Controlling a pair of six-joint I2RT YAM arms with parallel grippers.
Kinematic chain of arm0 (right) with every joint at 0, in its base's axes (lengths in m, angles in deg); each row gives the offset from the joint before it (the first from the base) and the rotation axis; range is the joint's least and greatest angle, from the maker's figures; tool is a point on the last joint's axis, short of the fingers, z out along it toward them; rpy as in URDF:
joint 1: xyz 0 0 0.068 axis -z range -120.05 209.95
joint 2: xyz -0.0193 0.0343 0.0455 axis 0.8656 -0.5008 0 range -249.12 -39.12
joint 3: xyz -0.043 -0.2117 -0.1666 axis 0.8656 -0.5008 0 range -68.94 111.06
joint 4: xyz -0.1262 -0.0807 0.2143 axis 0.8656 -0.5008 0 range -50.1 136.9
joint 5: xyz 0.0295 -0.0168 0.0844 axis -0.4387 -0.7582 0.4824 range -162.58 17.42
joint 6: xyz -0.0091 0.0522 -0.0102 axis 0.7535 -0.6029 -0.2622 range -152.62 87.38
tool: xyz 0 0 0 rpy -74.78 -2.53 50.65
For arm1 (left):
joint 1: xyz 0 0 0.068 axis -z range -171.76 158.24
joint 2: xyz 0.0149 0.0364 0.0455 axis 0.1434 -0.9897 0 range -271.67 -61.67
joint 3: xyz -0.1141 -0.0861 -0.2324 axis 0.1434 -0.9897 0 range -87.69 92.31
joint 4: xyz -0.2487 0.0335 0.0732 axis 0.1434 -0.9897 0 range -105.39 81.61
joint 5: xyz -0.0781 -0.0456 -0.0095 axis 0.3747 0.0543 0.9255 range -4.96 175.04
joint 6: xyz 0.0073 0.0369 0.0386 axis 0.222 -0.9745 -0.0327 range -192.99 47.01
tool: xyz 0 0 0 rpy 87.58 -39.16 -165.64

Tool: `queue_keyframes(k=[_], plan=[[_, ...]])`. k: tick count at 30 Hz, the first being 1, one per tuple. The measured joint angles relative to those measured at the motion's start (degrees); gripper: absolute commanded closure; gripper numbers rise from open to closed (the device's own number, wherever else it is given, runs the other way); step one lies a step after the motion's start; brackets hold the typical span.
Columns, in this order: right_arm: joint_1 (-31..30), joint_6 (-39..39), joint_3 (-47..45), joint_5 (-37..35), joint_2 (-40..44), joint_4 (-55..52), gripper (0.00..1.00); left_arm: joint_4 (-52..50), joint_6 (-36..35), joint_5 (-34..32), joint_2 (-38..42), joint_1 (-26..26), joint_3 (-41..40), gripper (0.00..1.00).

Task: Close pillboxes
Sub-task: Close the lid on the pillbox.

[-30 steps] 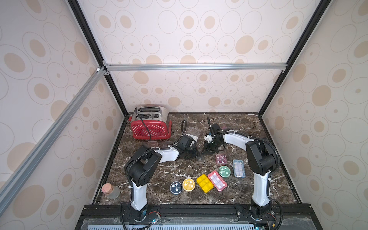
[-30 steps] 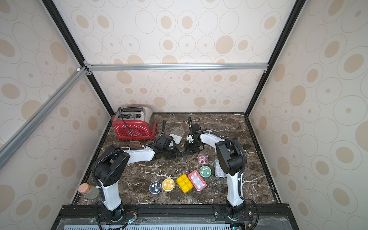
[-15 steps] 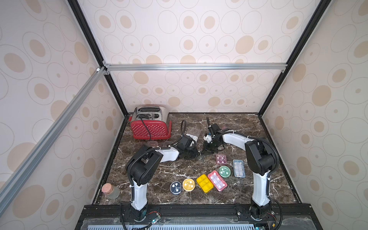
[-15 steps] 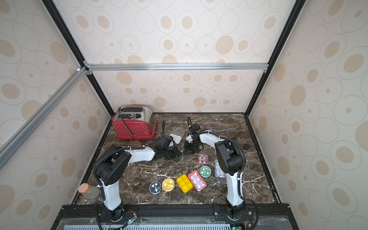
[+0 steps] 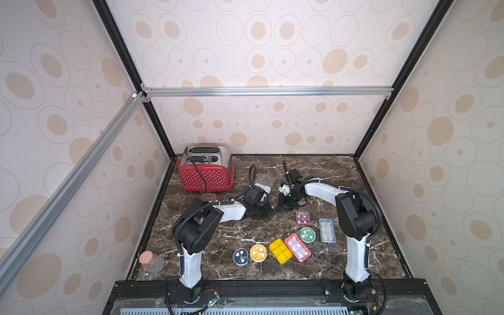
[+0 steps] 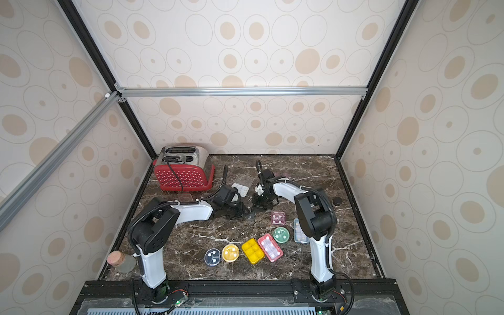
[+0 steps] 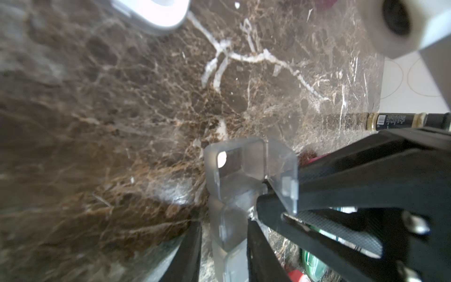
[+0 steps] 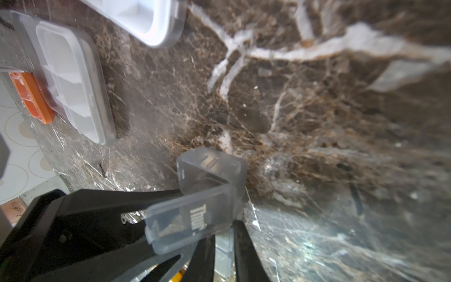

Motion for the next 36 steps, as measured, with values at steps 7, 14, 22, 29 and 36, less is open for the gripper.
queue_keyframes(k=[7,14,22,29,36], plan=[[0.0,-0.17,-0.02,-0.09,0.0,0.04,0.83,0.24,-0.22,-0.13,0.02,-0.2,0.24,0.86],[0.02,-0.74,-0.13,-0.02,0.0,0.26,0.83,0.63,-0.22,-0.44,0.02,-0.44,0.39,0.84],[0.0,-0.04,0.85,-0.46,0.07,-1.2,0.73,-4.15,-1.03,-0.63,2.05,0.0,0.37,0.62],[0.85,3.1,2.23,-1.31,3.65,-4.48,0.61,-9.2,-2.21,-1.33,9.25,0.11,1.27,0.44],[3.74,4.26,2.23,-1.29,6.38,-4.81,0.54,-11.63,-4.2,-1.33,8.22,0.11,7.41,0.43]])
